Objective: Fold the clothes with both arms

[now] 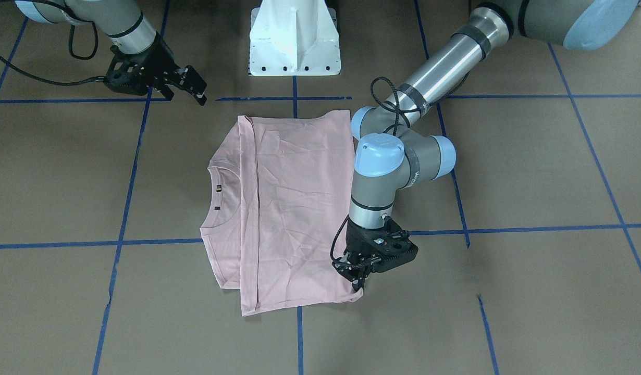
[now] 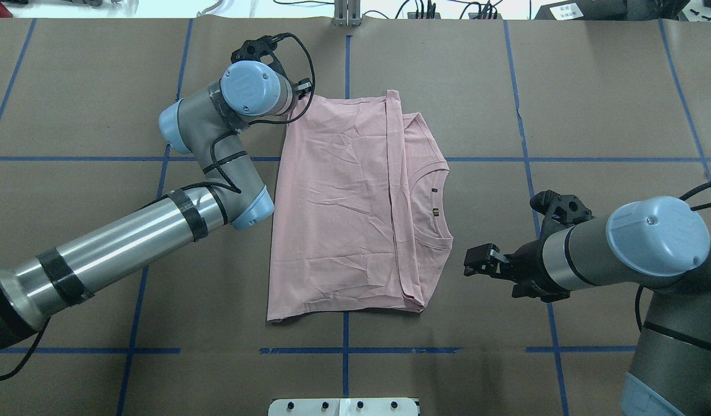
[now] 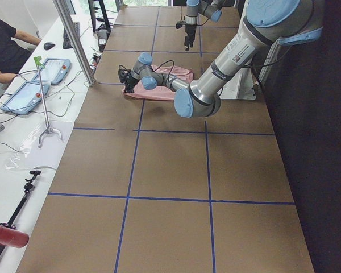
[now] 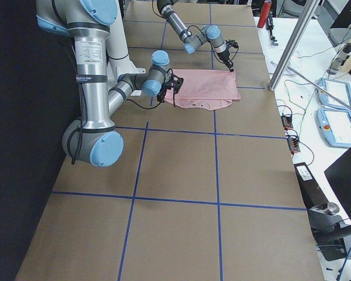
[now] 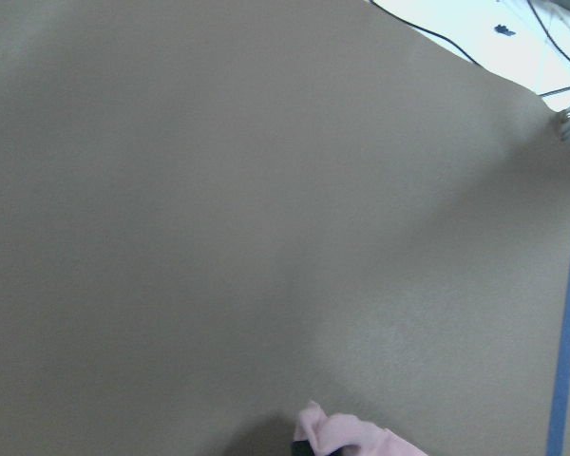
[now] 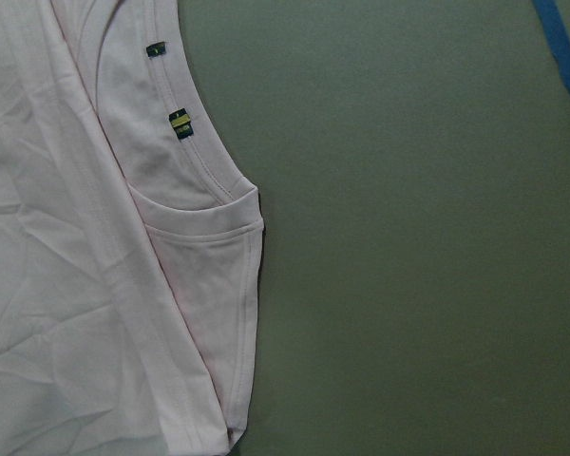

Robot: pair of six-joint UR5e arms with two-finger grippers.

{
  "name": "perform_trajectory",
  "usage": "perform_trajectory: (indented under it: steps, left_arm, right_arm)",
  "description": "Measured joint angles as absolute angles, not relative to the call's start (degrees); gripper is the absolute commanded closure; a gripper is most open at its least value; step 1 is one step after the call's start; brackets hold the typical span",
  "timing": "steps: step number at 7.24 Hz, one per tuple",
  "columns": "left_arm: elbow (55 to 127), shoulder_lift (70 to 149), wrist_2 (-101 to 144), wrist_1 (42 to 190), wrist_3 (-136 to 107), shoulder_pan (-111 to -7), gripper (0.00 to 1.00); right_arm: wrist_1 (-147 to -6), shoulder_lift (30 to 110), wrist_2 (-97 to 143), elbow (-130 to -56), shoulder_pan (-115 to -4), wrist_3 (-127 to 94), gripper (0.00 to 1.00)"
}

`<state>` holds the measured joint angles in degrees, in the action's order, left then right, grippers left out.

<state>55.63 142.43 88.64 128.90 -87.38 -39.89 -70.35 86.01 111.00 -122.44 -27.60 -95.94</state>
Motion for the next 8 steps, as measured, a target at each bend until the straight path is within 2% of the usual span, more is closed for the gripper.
perform_trajectory:
  steps: [2, 3, 4, 7, 8]
  left_arm:
    - [54.4, 142.6, 88.2, 129.5, -86.1, -40.1, 1.0]
    - [54.2, 142.6, 88.2, 129.5, -85.9, -40.3, 0.42]
    - [54.0, 142.5, 88.2, 129.5, -85.9, -40.6, 0.0]
    - [55.1, 141.7, 88.5, 129.1, -84.3, -41.0, 0.0]
    - [58.7, 139.9, 89.6, 128.0, -84.3, -41.1, 0.0]
  right_arm:
    - [-70.6, 84.8, 111.1, -122.1, -27.6, -96.0, 0.0]
    - [-70.7, 84.7, 111.1, -122.0, -27.6, -96.0, 0.0]
    - [-70.8, 84.7, 111.1, -121.8, -27.6, -96.0, 0.0]
    - [-70.8, 84.7, 110.9, -121.7, -27.6, -96.0, 0.0]
    - [-70.8, 84.7, 110.6, -121.6, -27.6, -96.0, 0.0]
